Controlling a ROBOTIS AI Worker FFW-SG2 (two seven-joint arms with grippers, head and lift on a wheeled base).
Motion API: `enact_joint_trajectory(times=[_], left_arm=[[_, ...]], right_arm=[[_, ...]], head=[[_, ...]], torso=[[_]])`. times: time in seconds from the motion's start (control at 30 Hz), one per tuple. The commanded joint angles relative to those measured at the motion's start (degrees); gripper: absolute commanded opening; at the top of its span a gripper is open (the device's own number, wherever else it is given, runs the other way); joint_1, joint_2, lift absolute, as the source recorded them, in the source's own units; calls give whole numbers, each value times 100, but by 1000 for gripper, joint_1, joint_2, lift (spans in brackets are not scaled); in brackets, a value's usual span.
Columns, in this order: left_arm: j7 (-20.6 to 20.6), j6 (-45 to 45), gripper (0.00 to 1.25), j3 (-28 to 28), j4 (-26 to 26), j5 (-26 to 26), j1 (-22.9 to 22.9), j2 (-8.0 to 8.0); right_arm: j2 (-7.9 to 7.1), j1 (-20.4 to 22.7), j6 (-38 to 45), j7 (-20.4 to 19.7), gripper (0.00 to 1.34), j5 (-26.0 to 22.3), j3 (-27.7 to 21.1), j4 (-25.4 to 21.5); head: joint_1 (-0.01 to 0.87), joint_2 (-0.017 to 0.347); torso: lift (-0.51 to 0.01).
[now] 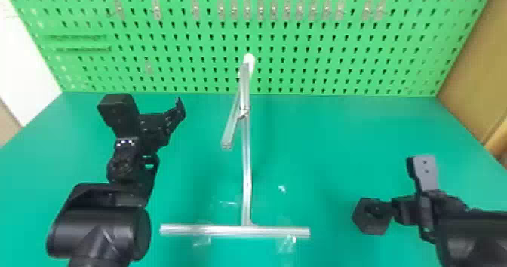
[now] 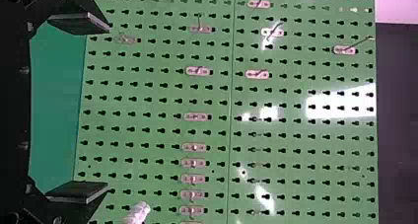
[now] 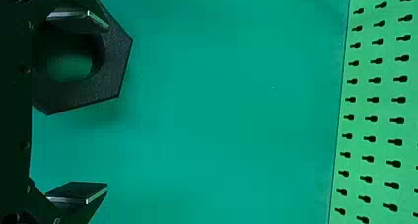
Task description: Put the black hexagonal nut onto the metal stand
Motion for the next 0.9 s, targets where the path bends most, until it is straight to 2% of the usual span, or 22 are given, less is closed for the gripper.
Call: enact_joint_trajectory(times=[0.0,0.17,0.27,0.47,0.6,0.67,0.73,0.8,0.87], left_arm=[[0,-9,1092,2,3,2,3,1],[0,-17,1092,-7,-6,2,3,1],[0,-26,1092,2,-6,2,12,1],[0,-35,1092,10,-6,2,21,1],[0,-44,1092,10,-6,2,21,1],[0,-44,1092,10,3,2,21,1],[0,-44,1092,10,-6,2,21,1],[0,-44,1092,19,-6,2,21,1],[0,-53,1092,19,-6,2,21,1]], right_arm=[[-5,-17,-179,59,1175,-25,-40,164],[-14,-26,-354,182,1134,-60,-93,383],[-5,-17,-416,235,1019,-69,-119,471],[13,1,-451,253,988,-51,-119,533],[22,1,-407,253,747,-7,-110,541],[30,-17,-328,253,704,28,-93,541],[22,-17,-275,253,540,63,-66,541],[22,-26,-179,253,299,125,-31,489],[22,-43,-29,253,276,221,-5,392]], head=[[693,81],[693,81],[693,81],[693,81],[693,81],[693,81],[693,81],[693,81],[693,81]], torso=[[-1],[-1],[-1],[-1],[-1],[-1],[-1],[-1],[-1]])
